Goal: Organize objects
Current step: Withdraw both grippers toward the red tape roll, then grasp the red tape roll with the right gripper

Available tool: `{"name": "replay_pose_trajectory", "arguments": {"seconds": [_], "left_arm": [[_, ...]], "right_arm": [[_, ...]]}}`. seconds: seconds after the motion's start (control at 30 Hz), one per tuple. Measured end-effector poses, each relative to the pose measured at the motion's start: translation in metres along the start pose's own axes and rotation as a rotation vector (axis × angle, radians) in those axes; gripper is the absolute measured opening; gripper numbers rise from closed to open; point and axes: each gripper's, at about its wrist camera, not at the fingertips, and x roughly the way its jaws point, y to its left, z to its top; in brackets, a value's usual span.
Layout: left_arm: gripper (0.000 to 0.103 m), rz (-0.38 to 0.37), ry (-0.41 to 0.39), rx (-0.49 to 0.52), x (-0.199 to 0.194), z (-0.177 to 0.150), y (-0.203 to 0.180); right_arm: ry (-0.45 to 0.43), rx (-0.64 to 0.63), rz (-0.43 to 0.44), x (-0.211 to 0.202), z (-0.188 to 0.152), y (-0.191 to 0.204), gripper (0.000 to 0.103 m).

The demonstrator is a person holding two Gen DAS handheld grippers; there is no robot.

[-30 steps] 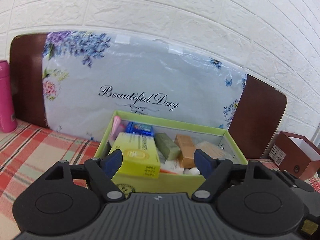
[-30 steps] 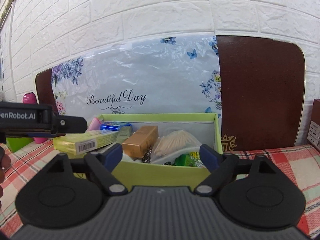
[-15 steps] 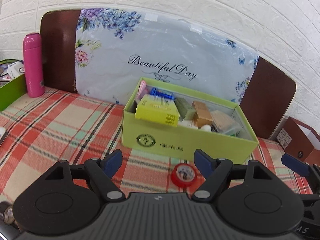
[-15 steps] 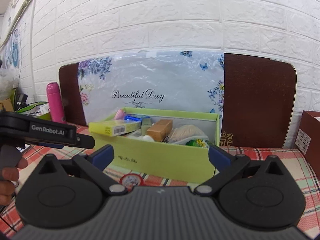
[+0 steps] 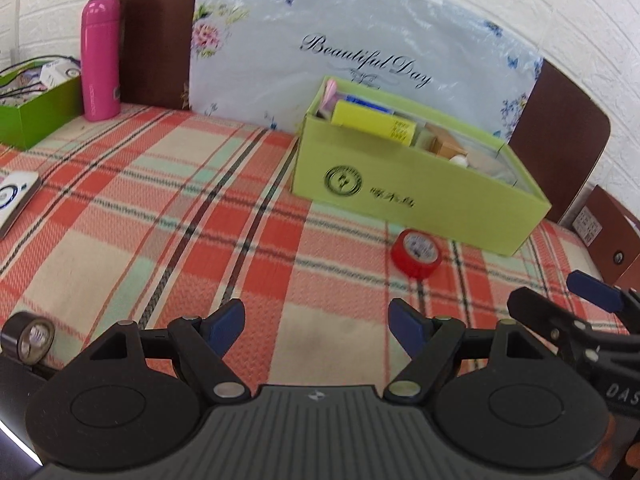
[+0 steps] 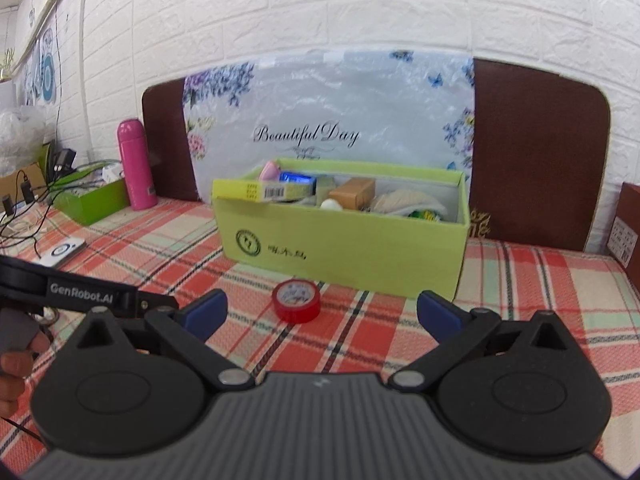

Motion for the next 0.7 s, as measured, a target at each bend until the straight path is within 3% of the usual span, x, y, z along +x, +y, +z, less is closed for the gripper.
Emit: {"name": "replay_pose_trajectory", "arguments": {"seconds": [0.3,0.43,0.7], "left_arm": [[0.082,-0.024,0.013,-0.036,0.008,0.004,0.021],[0.08,-0.068,0.019,-0.043,0.013,0.007,0.024],[0.063,-0.142,0.055,-0.037,0.033,0.02,0.024]], "right_arm": [[0.106,-0.062,0.028,0.041,-0.009,0.016,0.078],[0.129,-0.07,0.034,0.06,-0.011,0.019,0.073],[0.15,-0.116,0.03,0.105,-0.009,0.022,0.06]]}}
